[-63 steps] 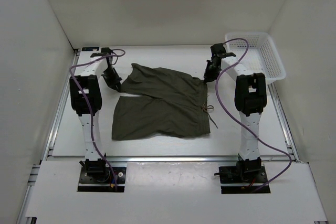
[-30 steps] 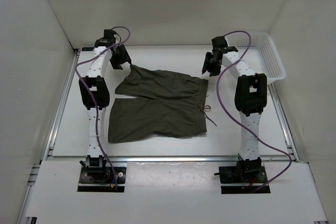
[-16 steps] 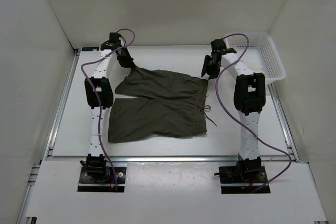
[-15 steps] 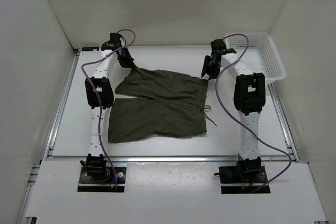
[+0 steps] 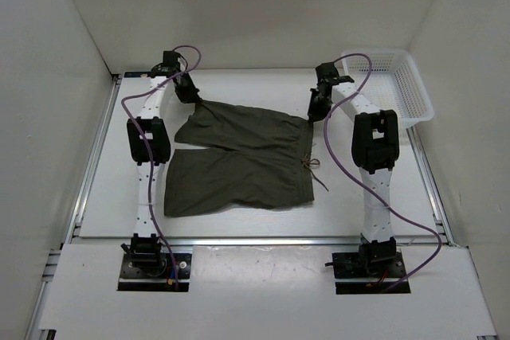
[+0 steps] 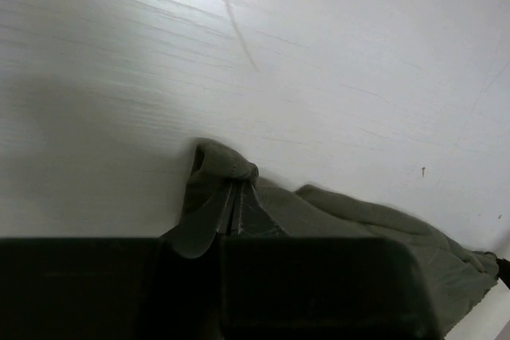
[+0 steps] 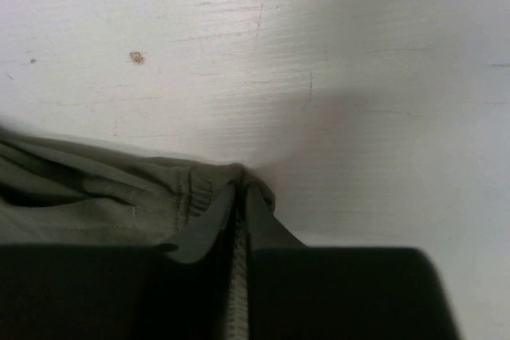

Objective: Fold and stack the shorts
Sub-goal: Fold the shorts

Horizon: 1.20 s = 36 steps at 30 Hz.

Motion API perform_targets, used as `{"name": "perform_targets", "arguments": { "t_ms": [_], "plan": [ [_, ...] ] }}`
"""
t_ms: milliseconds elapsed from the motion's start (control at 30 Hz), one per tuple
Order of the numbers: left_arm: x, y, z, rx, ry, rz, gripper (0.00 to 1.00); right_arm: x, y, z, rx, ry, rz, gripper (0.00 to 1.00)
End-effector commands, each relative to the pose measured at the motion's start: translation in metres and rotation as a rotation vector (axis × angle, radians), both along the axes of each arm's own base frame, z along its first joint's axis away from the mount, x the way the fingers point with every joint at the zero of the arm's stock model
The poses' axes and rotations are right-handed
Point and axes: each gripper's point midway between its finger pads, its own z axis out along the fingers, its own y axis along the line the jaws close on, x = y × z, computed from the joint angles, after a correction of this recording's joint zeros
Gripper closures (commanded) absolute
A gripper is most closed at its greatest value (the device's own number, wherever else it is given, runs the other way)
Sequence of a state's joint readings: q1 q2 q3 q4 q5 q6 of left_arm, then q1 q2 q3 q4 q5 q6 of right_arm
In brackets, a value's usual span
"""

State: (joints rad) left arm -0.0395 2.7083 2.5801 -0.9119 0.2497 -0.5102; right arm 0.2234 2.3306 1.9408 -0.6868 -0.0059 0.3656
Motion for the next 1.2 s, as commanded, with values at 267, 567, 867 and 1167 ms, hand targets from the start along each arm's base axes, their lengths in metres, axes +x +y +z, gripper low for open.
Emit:
{"name": "perform_targets", "arguments": {
  "t_ms": [267, 567, 867, 1167],
  "plan": [
    [0.015, 0.051, 0.090, 0.049, -0.181, 0.046, 0.90, 0.028, -0.006, 0.013, -0.061, -0.078, -0.029, 1.00],
    [0.020, 0.057, 0.070, 0.055, -0.167, 0.046, 0.42, 0.038, -0.006, 0.022, -0.066, -0.111, -0.027, 1.00],
    [0.034, 0.031, 0.047, -0.034, -0.173, 0.011, 0.34, 0.035, -0.007, 0.021, -0.076, -0.105, -0.010, 0.57],
    [0.034, 0.006, 0.018, -0.051, -0.142, -0.023, 0.29, 0.034, -0.002, 0.009, -0.057, -0.078, 0.014, 0.46]
  ]
}}
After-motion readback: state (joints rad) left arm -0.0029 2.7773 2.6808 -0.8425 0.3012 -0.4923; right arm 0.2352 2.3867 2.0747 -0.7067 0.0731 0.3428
